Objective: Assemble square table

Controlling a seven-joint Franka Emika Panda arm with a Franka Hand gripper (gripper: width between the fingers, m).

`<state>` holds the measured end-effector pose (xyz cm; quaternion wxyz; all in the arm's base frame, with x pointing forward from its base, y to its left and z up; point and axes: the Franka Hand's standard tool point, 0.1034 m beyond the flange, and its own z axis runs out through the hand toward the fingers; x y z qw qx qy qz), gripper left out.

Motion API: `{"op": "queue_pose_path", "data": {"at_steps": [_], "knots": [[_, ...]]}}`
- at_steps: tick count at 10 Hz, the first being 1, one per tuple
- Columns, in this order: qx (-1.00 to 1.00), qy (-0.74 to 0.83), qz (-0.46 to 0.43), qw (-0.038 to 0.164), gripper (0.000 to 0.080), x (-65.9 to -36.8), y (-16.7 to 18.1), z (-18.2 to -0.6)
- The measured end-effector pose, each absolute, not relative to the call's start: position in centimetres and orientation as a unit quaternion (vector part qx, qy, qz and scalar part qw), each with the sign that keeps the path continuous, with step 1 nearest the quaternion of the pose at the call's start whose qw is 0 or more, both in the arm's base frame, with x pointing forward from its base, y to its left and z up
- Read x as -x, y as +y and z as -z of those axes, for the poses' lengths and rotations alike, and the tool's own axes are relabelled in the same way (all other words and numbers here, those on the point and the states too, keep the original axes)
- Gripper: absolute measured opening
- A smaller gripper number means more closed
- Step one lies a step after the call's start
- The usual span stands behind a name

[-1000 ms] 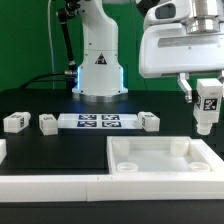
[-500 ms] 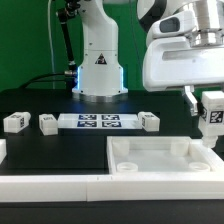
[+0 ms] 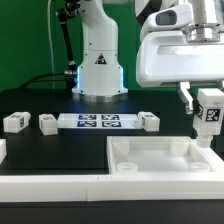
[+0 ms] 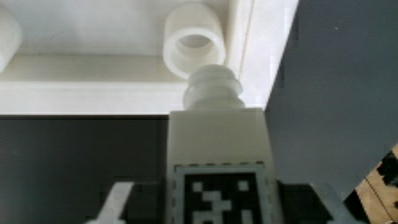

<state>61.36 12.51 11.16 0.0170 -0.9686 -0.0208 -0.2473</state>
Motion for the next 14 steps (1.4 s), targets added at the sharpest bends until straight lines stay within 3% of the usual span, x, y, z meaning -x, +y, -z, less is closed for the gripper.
{"op": "queue_pose_path", "data": {"at_steps": [5, 14], "knots": [[0.967, -0.044, 0.25, 0.003, 0.0287, -62.0, 11.1, -10.6], [0.97, -0.046, 0.238, 0.004, 0.0287, -61.8, 11.9, -8.2]]}}
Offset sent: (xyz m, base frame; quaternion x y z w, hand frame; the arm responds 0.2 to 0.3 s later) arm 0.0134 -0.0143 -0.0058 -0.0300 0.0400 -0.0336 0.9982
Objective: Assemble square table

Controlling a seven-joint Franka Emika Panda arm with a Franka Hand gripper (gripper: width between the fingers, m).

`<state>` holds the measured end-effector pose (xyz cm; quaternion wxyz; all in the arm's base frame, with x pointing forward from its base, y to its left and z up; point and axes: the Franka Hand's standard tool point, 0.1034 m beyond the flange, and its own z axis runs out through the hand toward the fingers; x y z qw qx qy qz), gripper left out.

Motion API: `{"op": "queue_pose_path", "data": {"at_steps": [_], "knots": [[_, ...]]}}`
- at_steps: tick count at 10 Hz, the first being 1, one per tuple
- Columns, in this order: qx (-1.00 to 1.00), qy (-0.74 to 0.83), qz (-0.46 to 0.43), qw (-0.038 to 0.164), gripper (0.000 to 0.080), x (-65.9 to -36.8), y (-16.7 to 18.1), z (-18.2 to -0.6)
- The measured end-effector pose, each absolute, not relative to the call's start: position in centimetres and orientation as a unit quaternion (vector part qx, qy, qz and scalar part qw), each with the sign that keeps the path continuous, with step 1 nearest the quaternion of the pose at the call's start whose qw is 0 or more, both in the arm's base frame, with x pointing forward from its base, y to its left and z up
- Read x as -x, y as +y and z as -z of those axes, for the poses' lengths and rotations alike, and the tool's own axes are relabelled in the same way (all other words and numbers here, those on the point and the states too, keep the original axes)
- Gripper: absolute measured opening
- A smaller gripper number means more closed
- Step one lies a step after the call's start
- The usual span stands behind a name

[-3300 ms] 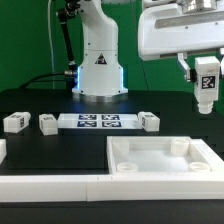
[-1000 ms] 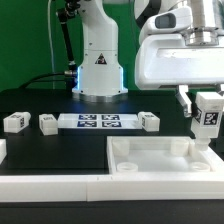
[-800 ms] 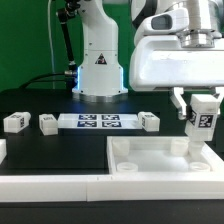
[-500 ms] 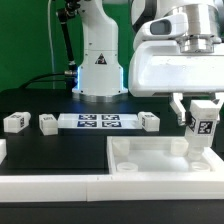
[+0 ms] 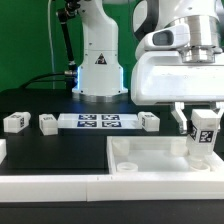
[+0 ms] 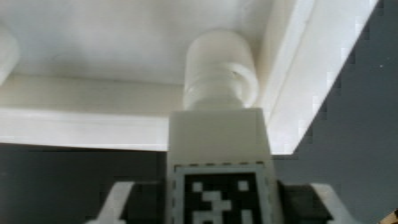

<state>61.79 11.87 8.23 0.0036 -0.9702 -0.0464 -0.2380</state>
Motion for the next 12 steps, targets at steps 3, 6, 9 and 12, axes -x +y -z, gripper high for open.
{"op": "queue_pose_path", "data": {"at_steps": [3, 6, 9, 12], "knots": [[0.97, -0.043, 0.24, 0.006, 0.0287, -62.0, 12.3, -8.2], [0.971, -0.04, 0.236, 0.004, 0.0287, -62.0, 12.2, -7.1], [0.971, -0.039, 0.237, 0.004, 0.0287, -61.9, 12.1, -6.8], [0.97, -0.04, 0.238, 0.004, 0.0295, -61.9, 12.1, -6.8]]}}
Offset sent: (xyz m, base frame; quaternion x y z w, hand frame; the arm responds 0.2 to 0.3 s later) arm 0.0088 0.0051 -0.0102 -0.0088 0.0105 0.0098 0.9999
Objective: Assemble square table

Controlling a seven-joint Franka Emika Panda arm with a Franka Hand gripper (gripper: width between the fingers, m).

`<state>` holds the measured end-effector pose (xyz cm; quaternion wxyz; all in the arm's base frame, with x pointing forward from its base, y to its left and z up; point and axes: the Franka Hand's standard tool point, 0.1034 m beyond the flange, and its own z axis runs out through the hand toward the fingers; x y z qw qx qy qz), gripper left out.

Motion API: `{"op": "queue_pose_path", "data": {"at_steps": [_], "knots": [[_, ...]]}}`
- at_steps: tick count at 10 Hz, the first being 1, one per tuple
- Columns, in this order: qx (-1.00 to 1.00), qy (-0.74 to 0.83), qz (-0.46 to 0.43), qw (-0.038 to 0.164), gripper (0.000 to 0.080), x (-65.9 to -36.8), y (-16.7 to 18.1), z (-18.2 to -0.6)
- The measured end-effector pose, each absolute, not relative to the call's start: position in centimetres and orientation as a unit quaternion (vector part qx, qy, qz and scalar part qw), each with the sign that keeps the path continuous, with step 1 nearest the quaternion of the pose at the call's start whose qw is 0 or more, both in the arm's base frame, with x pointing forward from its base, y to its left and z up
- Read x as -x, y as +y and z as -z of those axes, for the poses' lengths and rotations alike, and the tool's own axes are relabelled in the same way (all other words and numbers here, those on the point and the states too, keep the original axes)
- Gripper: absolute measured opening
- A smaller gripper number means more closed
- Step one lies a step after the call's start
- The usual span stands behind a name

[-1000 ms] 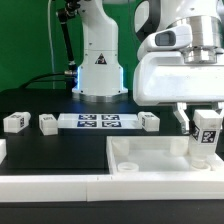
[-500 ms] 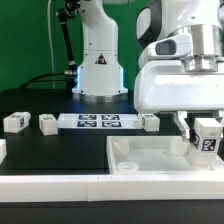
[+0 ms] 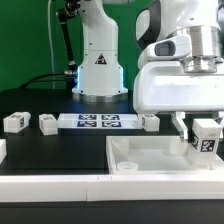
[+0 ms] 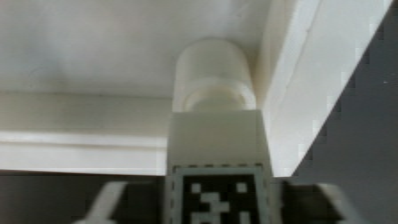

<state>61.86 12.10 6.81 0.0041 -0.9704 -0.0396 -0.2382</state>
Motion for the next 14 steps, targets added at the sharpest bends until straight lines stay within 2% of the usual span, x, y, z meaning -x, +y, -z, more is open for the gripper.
{"op": "queue_pose_path", "data": {"at_steps": [1, 2, 3, 4, 8, 13, 14], "knots": [[0.97, -0.04, 0.238, 0.004, 0.0496, -61.9, 12.1, -6.8], [0.97, -0.04, 0.238, 0.004, 0.0496, -61.9, 12.1, -6.8], [0.97, -0.04, 0.238, 0.004, 0.0615, -61.9, 12.1, -6.8], [0.97, -0.04, 0.238, 0.004, 0.0639, -61.9, 12.1, -6.8], [0.97, -0.041, 0.238, 0.004, 0.0649, -61.9, 12.1, -6.8], [0.977, -0.047, 0.205, -0.007, 0.0649, -63.0, 11.1, -7.5], [0.985, -0.046, 0.167, -0.014, 0.0649, -63.0, 10.6, -7.3]]}}
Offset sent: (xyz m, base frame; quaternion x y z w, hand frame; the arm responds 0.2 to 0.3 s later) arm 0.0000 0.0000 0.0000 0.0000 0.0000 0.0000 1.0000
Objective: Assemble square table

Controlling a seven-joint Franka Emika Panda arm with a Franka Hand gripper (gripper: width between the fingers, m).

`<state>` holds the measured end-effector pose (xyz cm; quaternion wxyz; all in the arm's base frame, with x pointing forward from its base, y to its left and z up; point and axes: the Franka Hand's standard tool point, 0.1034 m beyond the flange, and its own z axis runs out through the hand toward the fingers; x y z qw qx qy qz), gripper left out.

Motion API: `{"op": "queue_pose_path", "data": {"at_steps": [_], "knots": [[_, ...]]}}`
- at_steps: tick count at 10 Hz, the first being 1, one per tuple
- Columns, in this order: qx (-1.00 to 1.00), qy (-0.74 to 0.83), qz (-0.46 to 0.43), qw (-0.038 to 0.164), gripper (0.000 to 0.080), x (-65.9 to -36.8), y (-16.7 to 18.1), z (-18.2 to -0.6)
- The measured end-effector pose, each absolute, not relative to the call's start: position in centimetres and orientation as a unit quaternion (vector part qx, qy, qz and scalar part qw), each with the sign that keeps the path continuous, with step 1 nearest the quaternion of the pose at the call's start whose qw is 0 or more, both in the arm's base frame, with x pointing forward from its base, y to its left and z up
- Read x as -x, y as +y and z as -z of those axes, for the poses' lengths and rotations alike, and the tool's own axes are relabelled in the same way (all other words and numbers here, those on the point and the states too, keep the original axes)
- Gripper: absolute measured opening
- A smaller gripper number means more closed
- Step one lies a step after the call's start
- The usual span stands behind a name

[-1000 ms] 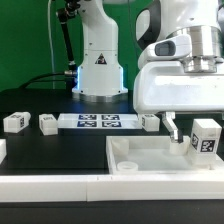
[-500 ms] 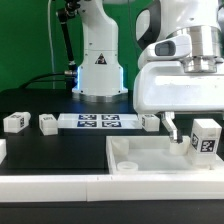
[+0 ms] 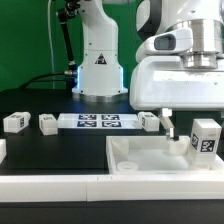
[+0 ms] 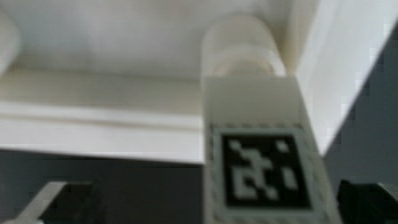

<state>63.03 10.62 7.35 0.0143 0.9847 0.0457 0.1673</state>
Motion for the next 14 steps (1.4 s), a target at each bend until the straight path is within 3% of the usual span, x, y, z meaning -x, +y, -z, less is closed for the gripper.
{"op": "queue_pose_path", "data": {"at_steps": [5, 12, 13, 14], "knots": [[-0.999, 0.032, -0.019, 0.036, 0.0649, -63.8, 10.6, -8.3], [-0.999, 0.018, -0.02, 0.028, 0.0649, -63.6, 12.0, -7.7], [-0.999, 0.016, -0.021, 0.028, 0.055, -63.6, 12.0, -7.7], [-0.999, -0.017, -0.021, 0.027, 0.055, -63.6, 12.1, -7.7]]}}
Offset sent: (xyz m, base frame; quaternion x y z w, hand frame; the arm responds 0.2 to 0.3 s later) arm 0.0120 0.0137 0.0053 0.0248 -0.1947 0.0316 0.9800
